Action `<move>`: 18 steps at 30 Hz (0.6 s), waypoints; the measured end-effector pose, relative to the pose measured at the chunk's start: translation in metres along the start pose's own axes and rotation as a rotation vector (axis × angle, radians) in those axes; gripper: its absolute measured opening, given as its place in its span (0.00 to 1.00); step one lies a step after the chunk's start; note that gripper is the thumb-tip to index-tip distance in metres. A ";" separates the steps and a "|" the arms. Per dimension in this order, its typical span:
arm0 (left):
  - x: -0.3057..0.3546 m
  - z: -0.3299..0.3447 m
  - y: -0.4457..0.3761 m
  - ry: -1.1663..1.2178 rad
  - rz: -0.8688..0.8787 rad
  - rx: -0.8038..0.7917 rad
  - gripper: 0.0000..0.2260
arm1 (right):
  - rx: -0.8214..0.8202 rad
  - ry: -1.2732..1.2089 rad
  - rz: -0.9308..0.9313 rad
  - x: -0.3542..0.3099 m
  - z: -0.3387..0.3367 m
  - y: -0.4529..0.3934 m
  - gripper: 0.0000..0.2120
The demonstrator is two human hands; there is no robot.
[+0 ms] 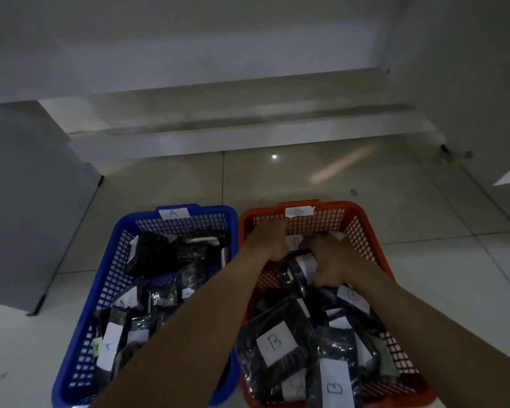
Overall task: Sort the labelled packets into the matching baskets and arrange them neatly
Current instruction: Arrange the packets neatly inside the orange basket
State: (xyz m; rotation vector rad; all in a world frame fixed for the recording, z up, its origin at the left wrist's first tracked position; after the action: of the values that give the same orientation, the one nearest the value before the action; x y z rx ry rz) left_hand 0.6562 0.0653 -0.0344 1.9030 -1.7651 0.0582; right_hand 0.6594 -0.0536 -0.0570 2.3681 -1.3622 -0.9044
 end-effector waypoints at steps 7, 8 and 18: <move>0.005 0.017 -0.010 -0.323 -0.004 0.201 0.11 | 0.054 -0.114 -0.068 0.018 0.006 -0.005 0.35; 0.003 0.022 -0.009 -0.310 0.003 0.205 0.11 | 0.056 -0.183 -0.087 0.019 0.003 -0.003 0.31; -0.008 0.027 0.003 -0.097 -0.062 0.148 0.20 | 0.210 -0.928 0.050 0.050 -0.032 0.040 0.20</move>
State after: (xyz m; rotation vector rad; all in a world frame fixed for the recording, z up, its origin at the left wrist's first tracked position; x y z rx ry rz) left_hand 0.6433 0.0621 -0.0592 2.0966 -1.8082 0.0768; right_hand 0.6698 -0.1193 -0.0313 2.0738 -1.8584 -2.0842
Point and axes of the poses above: each hand's wrist, its own y-axis away from the middle knuckle, its own z-axis out of the palm, x = y × z, the point moved 8 cm from there along -y, towards the middle knuckle, and after that the axes turned 9 degrees about -y, right-handed, at the moved point
